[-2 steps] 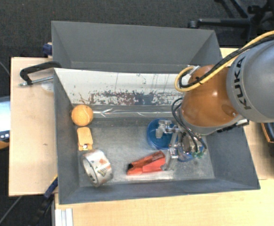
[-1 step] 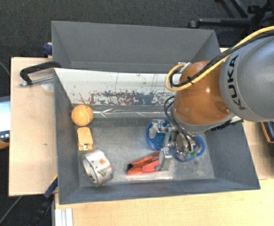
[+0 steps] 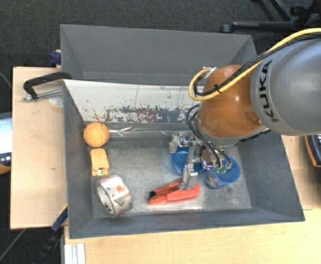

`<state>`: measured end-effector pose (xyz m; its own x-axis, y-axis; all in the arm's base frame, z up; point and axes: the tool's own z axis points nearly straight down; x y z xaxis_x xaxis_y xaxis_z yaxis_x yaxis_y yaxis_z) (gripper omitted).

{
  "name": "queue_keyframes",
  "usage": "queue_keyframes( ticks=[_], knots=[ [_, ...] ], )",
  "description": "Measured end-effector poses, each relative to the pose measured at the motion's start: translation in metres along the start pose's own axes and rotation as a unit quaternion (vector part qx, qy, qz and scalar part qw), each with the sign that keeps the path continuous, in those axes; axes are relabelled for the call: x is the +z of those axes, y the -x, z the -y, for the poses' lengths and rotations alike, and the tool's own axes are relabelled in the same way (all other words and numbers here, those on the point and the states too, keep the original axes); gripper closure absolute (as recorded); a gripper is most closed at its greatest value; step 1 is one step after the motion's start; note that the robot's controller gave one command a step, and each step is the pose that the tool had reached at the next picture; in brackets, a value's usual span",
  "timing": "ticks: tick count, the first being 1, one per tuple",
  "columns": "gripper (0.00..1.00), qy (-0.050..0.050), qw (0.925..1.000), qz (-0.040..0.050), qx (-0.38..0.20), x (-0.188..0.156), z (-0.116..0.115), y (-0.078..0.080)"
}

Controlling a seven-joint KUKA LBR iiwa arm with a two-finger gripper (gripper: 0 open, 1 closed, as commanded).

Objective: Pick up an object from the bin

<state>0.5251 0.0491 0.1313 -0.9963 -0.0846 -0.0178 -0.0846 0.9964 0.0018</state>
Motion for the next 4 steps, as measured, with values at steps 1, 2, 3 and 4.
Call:
queue_keyframes(
  ticks=[1,2,3,4],
  knots=[
    [0.0,0.0,0.9987,-0.0101,0.051,0.032,0.012,-0.014],
    [0.0,0.0,0.9849,-0.0059,0.173,0.042,0.018,-0.006],
    [1.0,0.001,0.9959,-0.0058,0.09,0.057,0.038,-0.002],
    [1.0,0.001,0.9959,-0.0058,0.091,0.057,0.038,-0.002]
  ],
)
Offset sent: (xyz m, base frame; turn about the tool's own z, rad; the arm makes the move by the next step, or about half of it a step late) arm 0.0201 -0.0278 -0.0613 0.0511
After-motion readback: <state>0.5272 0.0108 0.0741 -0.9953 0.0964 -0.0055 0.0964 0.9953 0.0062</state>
